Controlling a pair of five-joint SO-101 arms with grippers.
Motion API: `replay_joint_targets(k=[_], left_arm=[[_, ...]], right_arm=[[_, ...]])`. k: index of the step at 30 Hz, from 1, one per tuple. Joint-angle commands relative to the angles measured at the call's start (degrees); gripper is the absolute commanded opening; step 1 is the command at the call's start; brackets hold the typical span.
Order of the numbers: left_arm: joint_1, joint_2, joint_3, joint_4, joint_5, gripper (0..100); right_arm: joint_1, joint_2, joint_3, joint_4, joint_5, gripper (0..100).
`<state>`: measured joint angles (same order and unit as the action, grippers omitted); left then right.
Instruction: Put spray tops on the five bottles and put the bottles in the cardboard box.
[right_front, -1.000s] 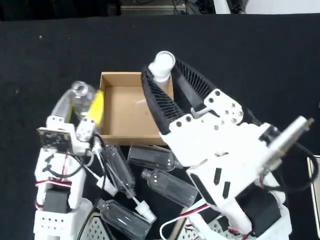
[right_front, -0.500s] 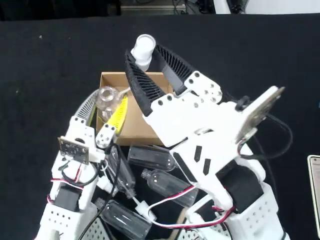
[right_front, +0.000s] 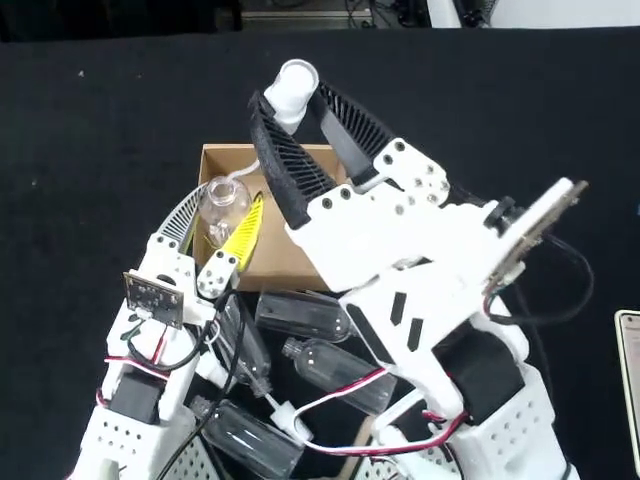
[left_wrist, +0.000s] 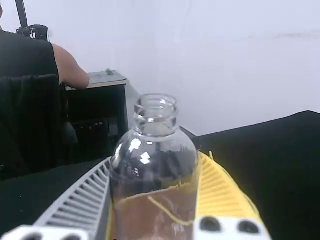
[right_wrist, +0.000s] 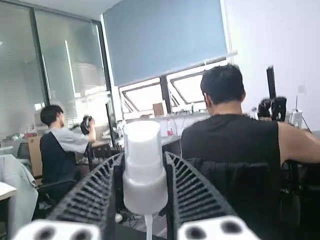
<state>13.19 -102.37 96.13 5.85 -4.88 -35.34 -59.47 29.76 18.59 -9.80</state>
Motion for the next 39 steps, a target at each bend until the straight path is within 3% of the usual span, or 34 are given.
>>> replay_joint_targets(k=[1, 28, 33, 39], left_arm=[[0.6, 0.0, 1.5, 0.0, 0.0, 6], [0.6, 0.0, 1.5, 0.3, 0.0, 6], [0.6, 0.0, 1.5, 0.3, 0.0, 6], [0.6, 0.0, 1.5, 0.3, 0.0, 6]], right_arm=[[-0.8, 4.1, 0.7, -5.0, 0.8, 1.1], [-0.7, 5.8, -2.4, -1.0, 5.5, 1.1], [-0.8, 0.6, -2.5, 0.7, -1.1, 1.1], [-0.8, 2.2, -2.4, 1.4, -1.4, 1.1]])
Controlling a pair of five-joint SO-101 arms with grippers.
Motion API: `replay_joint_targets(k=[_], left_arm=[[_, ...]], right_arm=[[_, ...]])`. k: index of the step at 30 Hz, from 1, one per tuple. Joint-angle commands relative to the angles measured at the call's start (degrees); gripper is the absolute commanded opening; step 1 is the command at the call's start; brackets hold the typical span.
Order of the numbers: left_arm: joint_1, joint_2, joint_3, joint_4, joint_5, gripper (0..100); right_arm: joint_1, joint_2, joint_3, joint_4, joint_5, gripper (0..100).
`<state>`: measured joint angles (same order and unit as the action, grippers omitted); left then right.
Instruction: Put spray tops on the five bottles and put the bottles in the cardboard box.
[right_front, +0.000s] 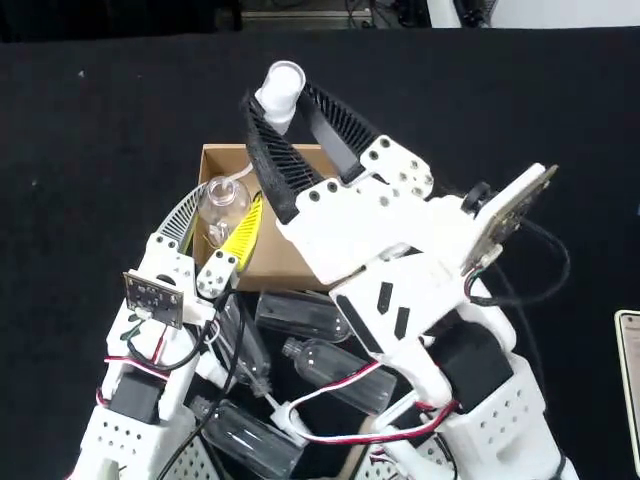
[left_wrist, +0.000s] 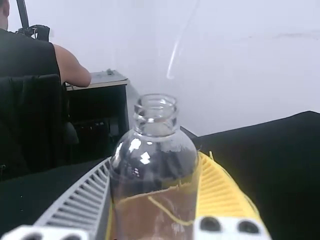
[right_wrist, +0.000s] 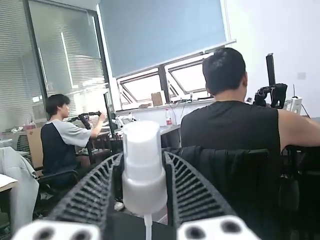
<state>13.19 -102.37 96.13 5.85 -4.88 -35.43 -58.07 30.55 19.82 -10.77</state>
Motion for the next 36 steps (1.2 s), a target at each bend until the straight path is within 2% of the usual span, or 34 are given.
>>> replay_joint_targets(k=[1, 11, 17, 22, 25, 28, 32, 34, 36], left_arm=[[0.6, 0.0, 1.5, 0.3, -0.1, 6], [0.1, 0.0, 1.5, 0.4, -0.1, 6], [0.0, 0.0, 1.5, 0.4, -0.1, 6], [0.0, 0.0, 1.5, 0.4, -0.1, 6], [0.0, 0.0, 1.5, 0.4, -0.2, 6], [0.0, 0.0, 1.5, 0.4, -0.3, 6], [0.0, 0.0, 1.5, 0.4, -0.3, 6], [0.0, 0.0, 1.5, 0.4, -0.4, 6], [0.0, 0.0, 1.5, 0.4, -0.4, 6]], right_arm=[[-0.7, 1.8, -3.3, 0.2, 0.4, 1.1], [-0.7, 10.0, -3.2, -1.8, 1.8, 1.1], [-3.2, 9.5, -1.5, 3.3, 1.8, 1.6], [-9.2, 8.4, -1.5, 12.0, 5.9, 15.9], [-9.8, 8.1, -1.5, 12.3, 6.2, 16.2], [-9.5, 8.0, -4.0, 13.4, 6.5, 13.8], [-9.2, 7.3, -10.1, 20.9, 9.1, 12.6], [-6.2, 5.8, -12.7, 25.2, 11.0, 12.6], [-0.2, 4.0, -13.7, 27.9, 12.3, 11.9]])
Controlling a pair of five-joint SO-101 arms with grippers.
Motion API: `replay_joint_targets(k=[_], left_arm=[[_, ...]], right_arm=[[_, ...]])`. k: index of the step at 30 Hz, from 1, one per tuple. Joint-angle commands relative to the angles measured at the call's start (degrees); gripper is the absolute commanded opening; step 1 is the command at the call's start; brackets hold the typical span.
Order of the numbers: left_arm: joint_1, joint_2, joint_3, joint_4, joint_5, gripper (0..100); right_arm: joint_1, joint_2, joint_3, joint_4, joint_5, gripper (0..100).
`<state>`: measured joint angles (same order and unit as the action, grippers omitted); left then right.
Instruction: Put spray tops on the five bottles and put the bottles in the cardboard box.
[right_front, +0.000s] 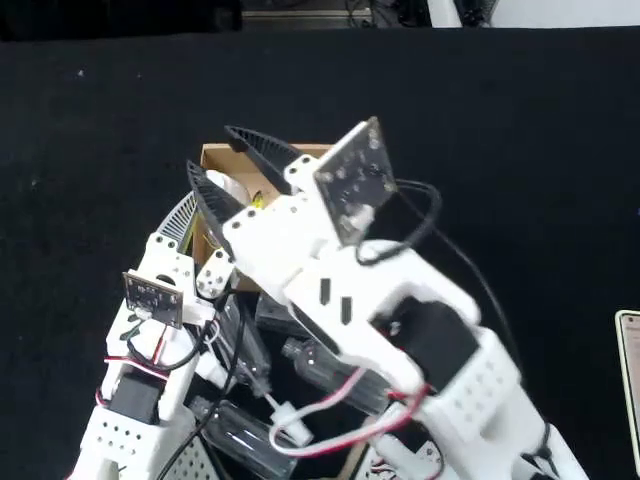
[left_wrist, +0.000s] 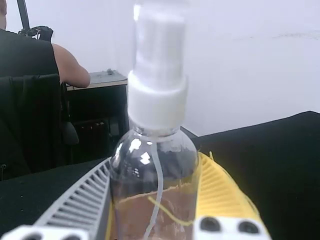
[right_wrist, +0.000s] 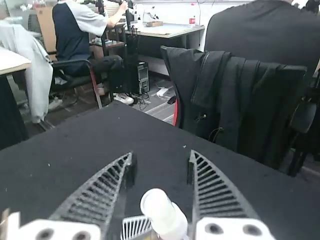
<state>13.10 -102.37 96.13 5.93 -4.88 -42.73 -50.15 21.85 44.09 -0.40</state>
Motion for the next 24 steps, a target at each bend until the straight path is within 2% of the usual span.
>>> replay_joint_targets(k=[1, 5, 8, 10, 13, 16, 20, 24], left_arm=[[0.1, 0.1, 1.5, 0.3, -0.4, 6], [0.1, 0.0, 1.5, 0.4, -0.4, 6], [0.1, 0.3, 1.5, 0.9, -0.4, 6], [0.0, 0.4, 1.5, 2.1, -0.4, 6], [-0.9, 0.5, 1.5, 1.6, 0.0, 6], [-4.2, 1.1, 1.5, -3.4, 0.0, 6], [-7.1, 6.6, 1.5, -13.5, -0.4, 6], [-7.3, 18.2, -1.4, -23.1, -0.3, 6]], right_arm=[[11.5, -4.5, -4.8, 4.5, 1.9, 11.0], [26.2, -6.1, 2.6, 6.2, 1.8, 3.4], [31.5, -6.2, 13.6, 4.5, 1.8, 1.1], [33.7, -6.2, 22.5, -1.1, 1.6, 1.1], [35.5, -6.3, 36.5, -14.6, -3.0, 1.1], [35.3, -5.8, 47.2, -25.6, -5.4, 1.1], [32.8, -5.8, 48.5, -26.5, -5.5, 1.1], [32.2, -5.8, 48.7, -26.1, -5.5, 1.1]])
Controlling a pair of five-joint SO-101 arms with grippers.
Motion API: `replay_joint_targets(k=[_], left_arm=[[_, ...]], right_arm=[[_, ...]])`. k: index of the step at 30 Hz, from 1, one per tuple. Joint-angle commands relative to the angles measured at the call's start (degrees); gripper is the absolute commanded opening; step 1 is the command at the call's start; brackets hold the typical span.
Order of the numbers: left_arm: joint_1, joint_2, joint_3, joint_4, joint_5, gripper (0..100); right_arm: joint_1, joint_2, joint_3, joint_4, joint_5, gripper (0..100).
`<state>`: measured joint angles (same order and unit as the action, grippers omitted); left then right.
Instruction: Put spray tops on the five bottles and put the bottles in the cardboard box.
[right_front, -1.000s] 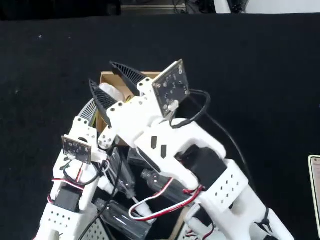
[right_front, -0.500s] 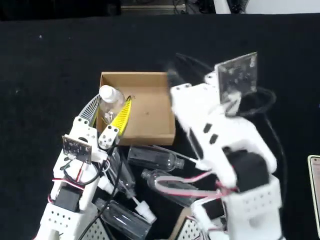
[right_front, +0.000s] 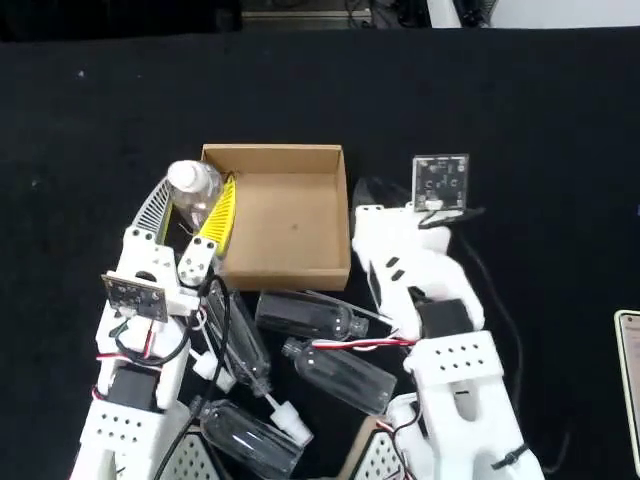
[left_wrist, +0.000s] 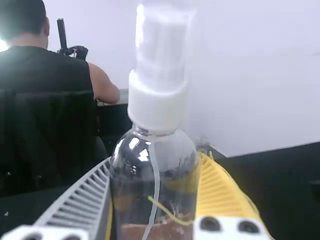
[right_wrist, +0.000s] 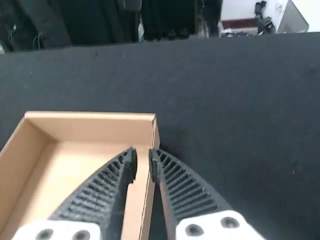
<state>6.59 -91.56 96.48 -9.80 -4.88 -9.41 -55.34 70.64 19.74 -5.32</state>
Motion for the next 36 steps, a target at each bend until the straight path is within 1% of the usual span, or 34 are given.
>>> replay_joint_targets(k=[1, 3, 8, 10, 13, 18, 22, 25, 30, 36], left_arm=[[-0.7, 11.2, -3.6, -9.4, -0.1, 6], [-0.8, 19.6, -8.7, -12.0, 0.0, 6], [-0.6, 42.7, -22.4, -14.4, -0.4, 6], [-0.3, 50.3, -26.4, -16.7, -0.3, 6], [-0.8, 60.0, -28.9, -24.0, -0.4, 6], [-0.6, 73.3, -29.5, -39.4, -0.1, 6], [-0.8, 84.6, -31.4, -52.2, 0.0, 6], [-1.8, 93.1, -34.2, -58.0, 0.0, 6], [-4.4, 104.5, -41.8, -59.5, 0.0, 6], [-4.9, 109.3, -44.9, -59.5, 0.0, 6]], right_arm=[[-1.1, -0.6, 0.0, -1.8, -0.5, 1.1], [-1.1, -0.6, 0.0, -1.6, -0.5, 1.1], [-1.1, -0.6, 0.6, -1.8, -0.4, 1.1], [-1.1, -0.6, 0.8, -1.8, -0.4, 1.1], [-1.1, -0.6, 0.8, -1.8, -0.4, 1.1], [-1.2, -0.6, 0.7, -1.8, -0.4, 1.1], [-4.0, -0.6, 1.0, -1.8, -0.4, 1.1], [-5.8, -0.6, 1.1, -1.7, -0.4, 1.1], [-6.1, -0.6, 1.1, -1.6, -0.4, 1.1], [-6.2, -0.6, 1.1, -1.6, -0.4, 1.1]])
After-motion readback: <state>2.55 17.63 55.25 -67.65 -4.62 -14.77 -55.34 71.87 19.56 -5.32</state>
